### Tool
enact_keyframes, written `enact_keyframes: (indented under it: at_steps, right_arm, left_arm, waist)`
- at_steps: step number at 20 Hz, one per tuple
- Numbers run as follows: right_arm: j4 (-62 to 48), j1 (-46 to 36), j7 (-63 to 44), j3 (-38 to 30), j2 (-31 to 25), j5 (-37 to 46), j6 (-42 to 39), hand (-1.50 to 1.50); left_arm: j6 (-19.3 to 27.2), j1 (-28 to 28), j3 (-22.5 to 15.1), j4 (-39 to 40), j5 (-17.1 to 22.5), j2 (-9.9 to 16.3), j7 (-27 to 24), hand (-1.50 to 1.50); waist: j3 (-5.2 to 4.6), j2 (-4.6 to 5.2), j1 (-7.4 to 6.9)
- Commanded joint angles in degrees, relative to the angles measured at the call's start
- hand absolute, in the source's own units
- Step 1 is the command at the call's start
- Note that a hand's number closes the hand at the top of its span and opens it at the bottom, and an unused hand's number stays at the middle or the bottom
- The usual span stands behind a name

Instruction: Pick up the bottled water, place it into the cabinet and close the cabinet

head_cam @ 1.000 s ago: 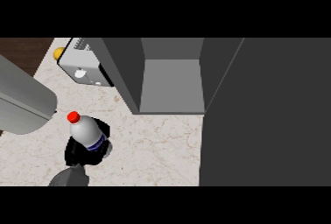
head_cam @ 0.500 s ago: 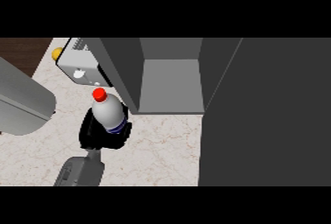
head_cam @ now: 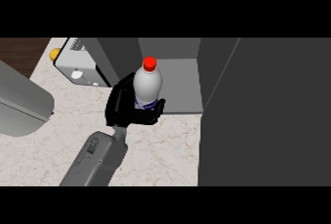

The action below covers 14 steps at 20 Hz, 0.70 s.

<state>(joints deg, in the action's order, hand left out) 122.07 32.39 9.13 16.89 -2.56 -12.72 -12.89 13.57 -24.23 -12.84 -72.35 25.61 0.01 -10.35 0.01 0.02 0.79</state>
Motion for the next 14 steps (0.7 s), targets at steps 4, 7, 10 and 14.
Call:
enact_keyframes:
  at_steps: [4, 7, 10, 14]
  right_arm:
    - [-0.15, 0.58, 1.45, -0.68, -0.77, -0.86, -0.32, -1.5]
    - [0.06, -2.64, -1.8, -2.16, -1.08, -2.63, 0.32, -1.5]
    - [-3.79, -4.36, -0.38, -3.22, -1.07, -2.67, -0.2, -1.5]
    - [-0.46, -2.04, -0.4, -0.44, -0.49, -1.45, 0.49, -1.5]
  left_arm:
    - [5.81, -12.55, -1.39, 11.34, -2.91, -0.01, -1.63, 1.5]
    - [8.14, -18.15, -1.79, 18.73, -3.38, -0.01, -5.24, 1.5]
    - [15.03, -23.63, -4.35, 22.14, -1.1, -0.01, -4.47, 1.5]
    - [14.86, -33.41, 0.53, 32.79, -1.66, -0.01, -3.88, 1.5]
  waist:
    - [-0.01, 0.08, 0.31]
    - [-0.02, 0.3, 0.59]
    - [0.0, 0.33, 0.89]
    - [-0.01, 0.48, 1.49]
